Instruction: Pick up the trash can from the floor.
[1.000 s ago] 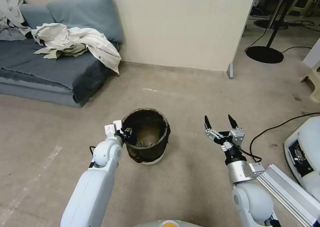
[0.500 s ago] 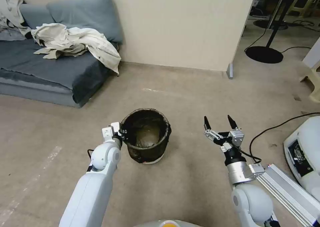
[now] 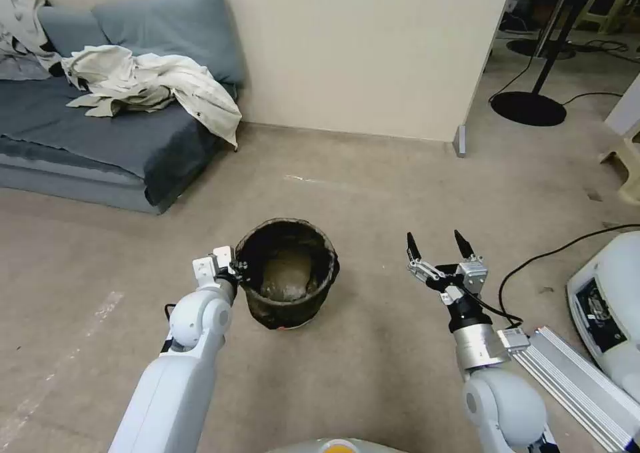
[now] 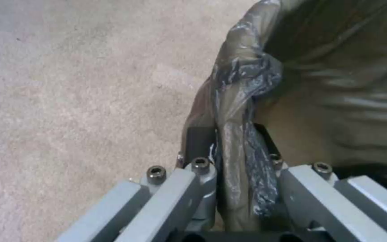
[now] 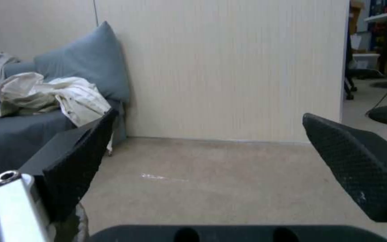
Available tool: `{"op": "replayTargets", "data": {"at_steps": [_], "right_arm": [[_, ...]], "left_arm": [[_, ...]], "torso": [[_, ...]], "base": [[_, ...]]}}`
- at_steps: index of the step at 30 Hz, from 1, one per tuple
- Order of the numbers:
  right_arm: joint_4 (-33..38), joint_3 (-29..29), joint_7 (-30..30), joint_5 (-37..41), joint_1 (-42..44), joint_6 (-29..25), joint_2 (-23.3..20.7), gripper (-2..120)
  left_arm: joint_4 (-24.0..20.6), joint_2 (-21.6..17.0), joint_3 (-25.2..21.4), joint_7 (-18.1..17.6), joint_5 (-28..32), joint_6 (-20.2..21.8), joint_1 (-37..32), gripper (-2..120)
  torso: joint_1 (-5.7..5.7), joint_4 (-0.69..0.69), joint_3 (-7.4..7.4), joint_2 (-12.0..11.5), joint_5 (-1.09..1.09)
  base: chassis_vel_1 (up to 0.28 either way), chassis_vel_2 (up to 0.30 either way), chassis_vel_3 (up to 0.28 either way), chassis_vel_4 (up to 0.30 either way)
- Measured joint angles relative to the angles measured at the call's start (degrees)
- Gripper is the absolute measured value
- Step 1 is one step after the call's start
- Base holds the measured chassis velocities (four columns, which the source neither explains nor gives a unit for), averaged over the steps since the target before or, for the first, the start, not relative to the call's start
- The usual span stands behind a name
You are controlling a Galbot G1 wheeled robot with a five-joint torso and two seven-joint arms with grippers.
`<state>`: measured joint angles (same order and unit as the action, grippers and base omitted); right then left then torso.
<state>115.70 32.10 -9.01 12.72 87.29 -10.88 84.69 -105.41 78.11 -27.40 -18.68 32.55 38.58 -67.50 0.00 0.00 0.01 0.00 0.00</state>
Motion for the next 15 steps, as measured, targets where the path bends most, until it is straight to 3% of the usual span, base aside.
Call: {"op": "replayTargets", "data": {"at_steps": [8,15], "right_arm": [[0.18,0.01,0.0,0.0,-0.1,0.06,-0.25,100],[0.02,-0.12,0.0,0.0,-0.24,0.13,-0.27,100]], "left_arm": [[-5.69,-0.48,-1.46,-0.25,2.89,1.08,-2.18,3],[-7.72,-0.35,-1.83,-0.51,4.23,1.67,-2.67,3]], "torso": [[0.0,0.0,0.0,0.0,0.0],[0.0,-0.01,0.0,0.0,0.0]], "base": [[0.0,0.0,0.0,0.0],[0.0,0.0,0.0,0.0]]}}
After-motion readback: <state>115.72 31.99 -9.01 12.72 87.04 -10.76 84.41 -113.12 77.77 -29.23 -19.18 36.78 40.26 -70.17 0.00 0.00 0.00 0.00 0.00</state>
